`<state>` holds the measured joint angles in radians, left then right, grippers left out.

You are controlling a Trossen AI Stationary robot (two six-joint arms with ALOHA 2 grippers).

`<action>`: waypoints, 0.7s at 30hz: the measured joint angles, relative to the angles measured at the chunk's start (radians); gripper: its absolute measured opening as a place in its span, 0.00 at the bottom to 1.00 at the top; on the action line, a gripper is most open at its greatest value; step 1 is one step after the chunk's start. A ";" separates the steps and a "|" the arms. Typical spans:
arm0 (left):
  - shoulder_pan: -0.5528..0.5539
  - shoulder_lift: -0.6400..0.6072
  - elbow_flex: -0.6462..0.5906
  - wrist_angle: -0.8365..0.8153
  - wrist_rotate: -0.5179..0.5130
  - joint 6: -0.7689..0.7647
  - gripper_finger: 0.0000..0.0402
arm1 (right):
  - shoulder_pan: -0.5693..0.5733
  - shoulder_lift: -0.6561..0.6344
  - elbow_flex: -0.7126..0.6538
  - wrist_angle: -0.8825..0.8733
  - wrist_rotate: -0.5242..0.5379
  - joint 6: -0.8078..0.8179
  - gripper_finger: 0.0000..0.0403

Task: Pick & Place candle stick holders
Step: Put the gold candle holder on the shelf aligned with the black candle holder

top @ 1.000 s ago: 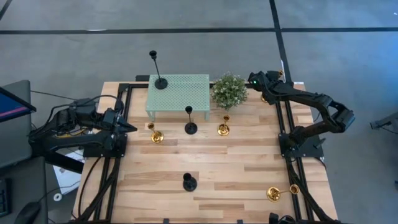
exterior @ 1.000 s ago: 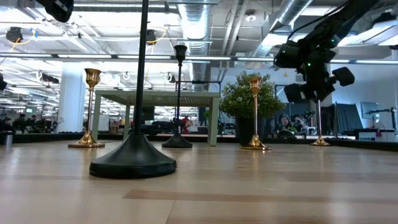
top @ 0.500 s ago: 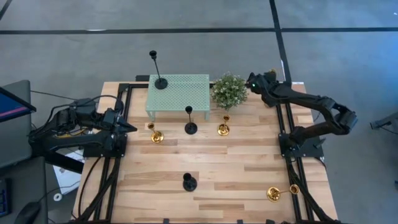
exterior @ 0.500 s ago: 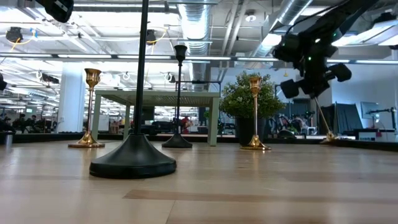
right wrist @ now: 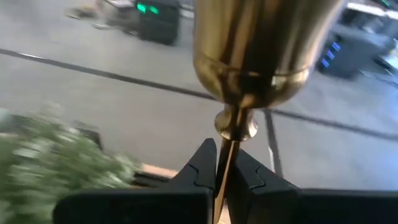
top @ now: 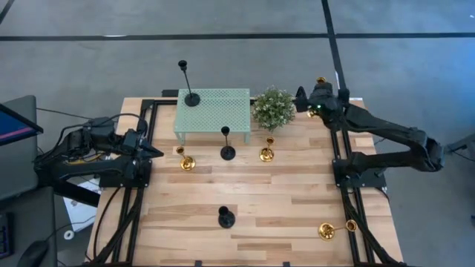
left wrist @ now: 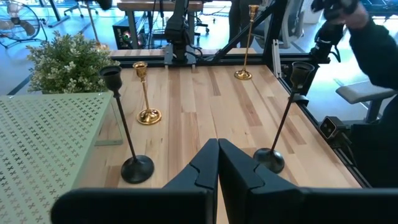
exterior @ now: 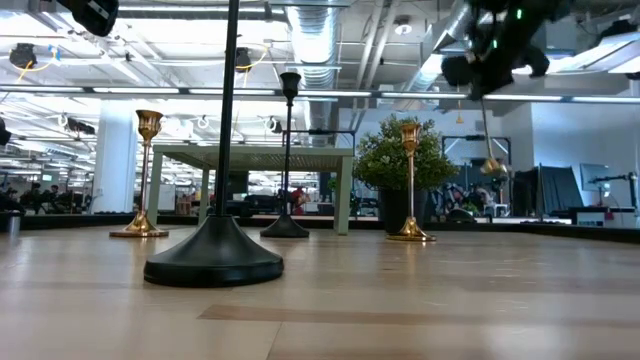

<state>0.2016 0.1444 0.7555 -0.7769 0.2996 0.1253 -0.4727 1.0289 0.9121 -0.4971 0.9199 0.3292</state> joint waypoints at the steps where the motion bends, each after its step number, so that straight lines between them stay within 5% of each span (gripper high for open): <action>1: 0.000 0.000 0.000 0.000 0.000 0.000 0.02 | 0.013 -0.001 0.032 0.000 -0.010 -0.032 0.00; 9: 0.000 0.000 0.000 0.000 0.000 0.000 0.02 | 0.048 0.121 0.297 0.114 -0.306 -0.270 0.00; 21: 0.000 0.000 0.000 0.003 0.000 -0.003 0.02 | 0.018 0.552 0.718 0.191 -0.787 -0.416 0.00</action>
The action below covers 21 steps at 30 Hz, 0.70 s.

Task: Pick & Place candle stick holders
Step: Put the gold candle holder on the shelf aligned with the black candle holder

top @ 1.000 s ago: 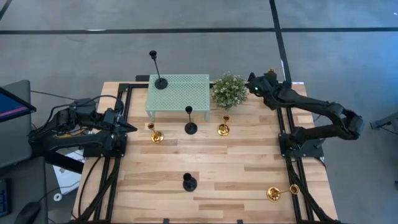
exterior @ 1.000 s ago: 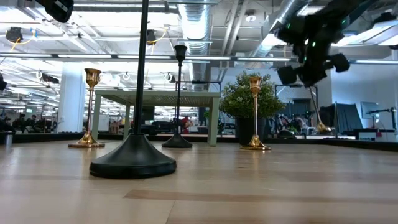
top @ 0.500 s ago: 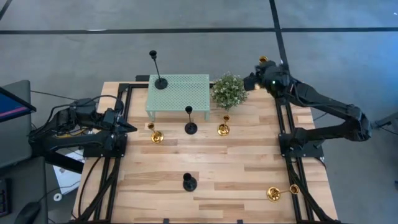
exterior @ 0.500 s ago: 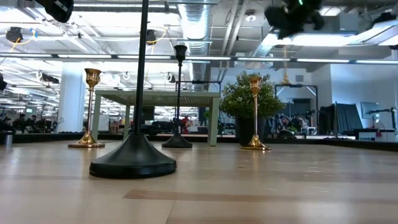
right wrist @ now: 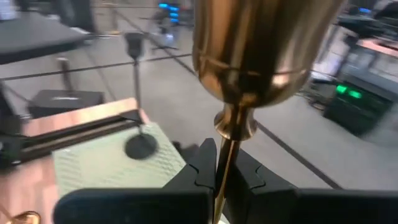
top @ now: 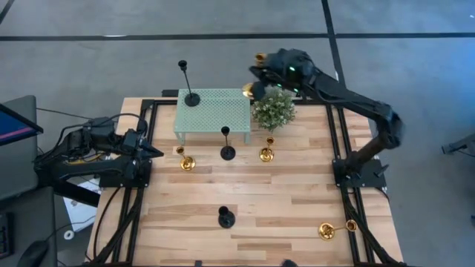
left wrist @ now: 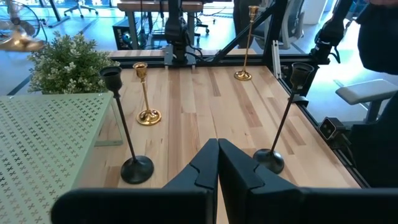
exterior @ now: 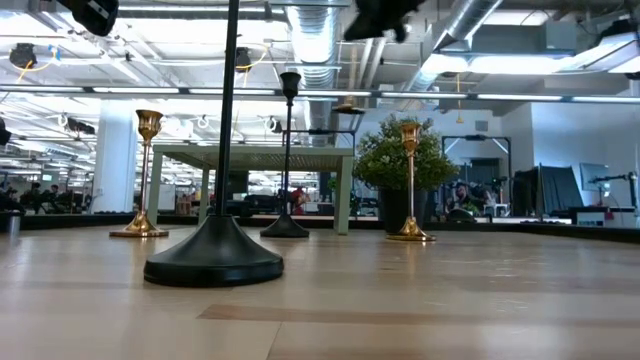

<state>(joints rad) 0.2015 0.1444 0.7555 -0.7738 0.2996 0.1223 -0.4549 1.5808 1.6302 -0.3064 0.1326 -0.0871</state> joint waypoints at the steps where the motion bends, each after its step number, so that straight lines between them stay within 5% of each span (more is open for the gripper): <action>1: 0.000 0.000 0.000 0.000 0.000 0.000 0.02 | 0.000 0.037 0.039 -0.001 -0.020 -0.008 0.00; 10: 0.000 0.000 0.000 0.000 0.000 0.000 0.02 | -0.024 0.297 0.329 -0.030 -0.223 -0.036 0.00; 21: 0.000 0.000 0.000 0.000 0.000 0.000 0.02 | -0.063 0.484 0.475 -0.041 -0.351 0.006 0.00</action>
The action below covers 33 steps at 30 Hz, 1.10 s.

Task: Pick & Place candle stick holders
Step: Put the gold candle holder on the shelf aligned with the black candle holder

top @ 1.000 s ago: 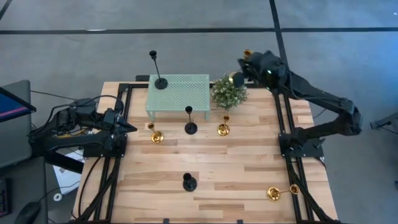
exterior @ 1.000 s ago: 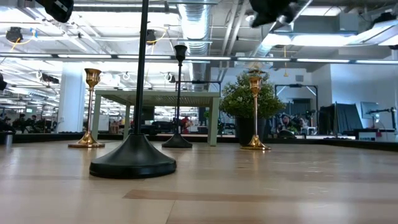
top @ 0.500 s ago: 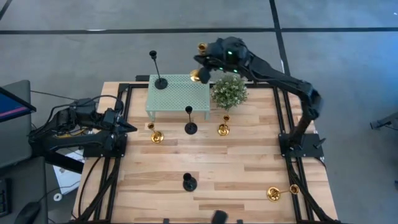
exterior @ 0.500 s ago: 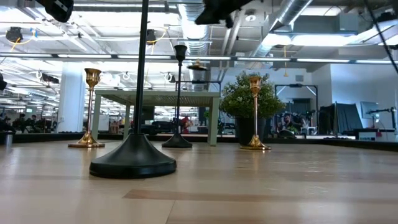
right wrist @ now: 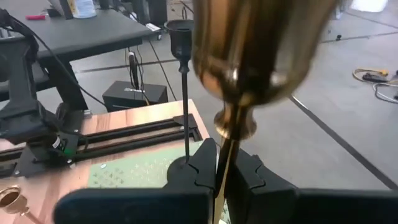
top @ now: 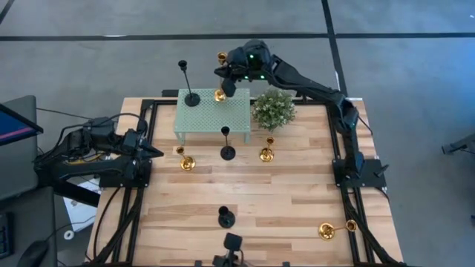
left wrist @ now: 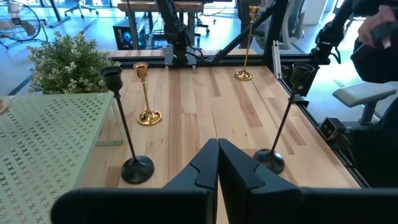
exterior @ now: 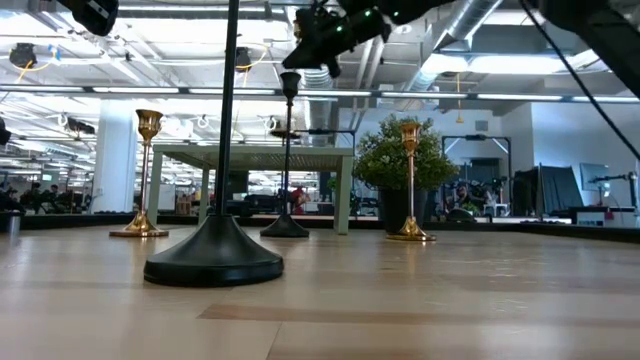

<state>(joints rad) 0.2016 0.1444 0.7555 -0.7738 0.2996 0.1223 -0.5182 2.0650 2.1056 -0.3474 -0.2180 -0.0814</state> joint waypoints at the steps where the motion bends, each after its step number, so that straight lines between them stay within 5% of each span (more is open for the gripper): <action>1: 0.000 0.000 0.000 0.000 0.000 0.000 0.02 | 0.000 0.011 0.009 -0.006 -0.003 0.000 0.00; 33: 0.000 0.000 0.000 -0.004 0.000 0.000 0.02 | -0.010 0.106 0.051 0.042 -0.013 -0.024 0.00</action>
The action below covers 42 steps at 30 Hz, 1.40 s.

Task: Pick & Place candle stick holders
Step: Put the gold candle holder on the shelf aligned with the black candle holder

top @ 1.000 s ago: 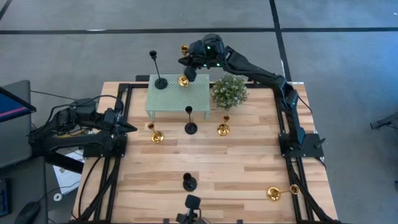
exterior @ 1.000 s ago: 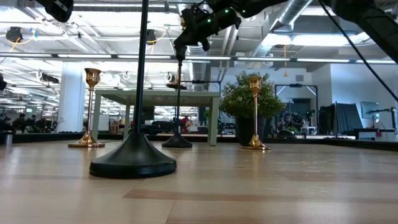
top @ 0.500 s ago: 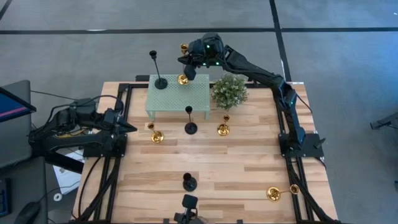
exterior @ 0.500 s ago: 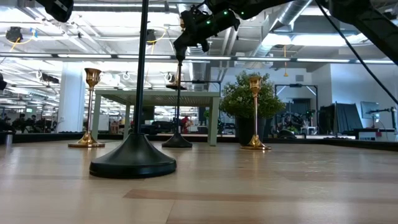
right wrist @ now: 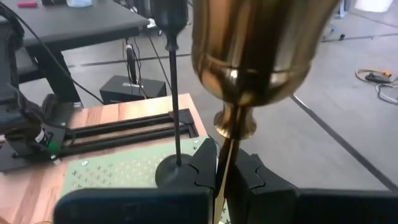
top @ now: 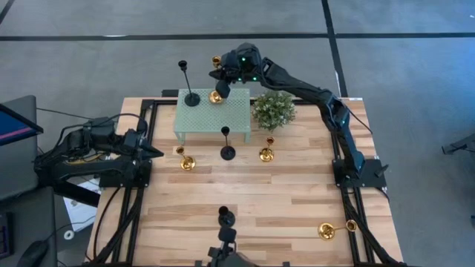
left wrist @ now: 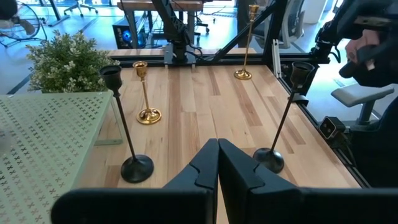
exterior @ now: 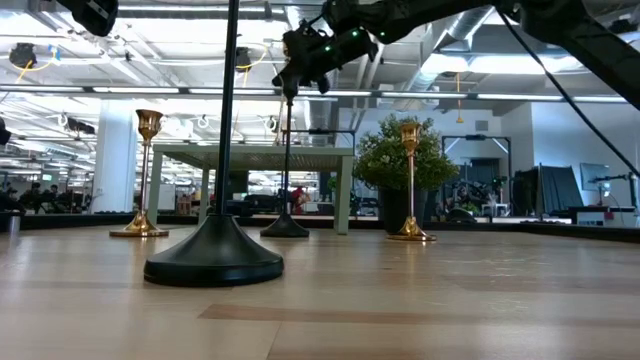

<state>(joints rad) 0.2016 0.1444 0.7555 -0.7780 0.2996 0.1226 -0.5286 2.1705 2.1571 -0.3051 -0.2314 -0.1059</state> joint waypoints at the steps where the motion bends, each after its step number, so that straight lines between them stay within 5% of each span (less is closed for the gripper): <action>1: 0.000 0.000 0.000 0.000 0.000 0.000 0.02 | -0.004 -0.001 0.000 -0.004 0.000 0.001 0.00; 42: 0.000 0.000 0.000 -0.002 0.000 0.000 0.02 | -0.002 0.010 0.000 -0.014 -0.050 0.002 0.00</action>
<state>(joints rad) 0.2016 0.1444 0.7555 -0.7795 0.2996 0.1226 -0.5304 2.1807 2.1567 -0.3195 -0.2810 -0.1041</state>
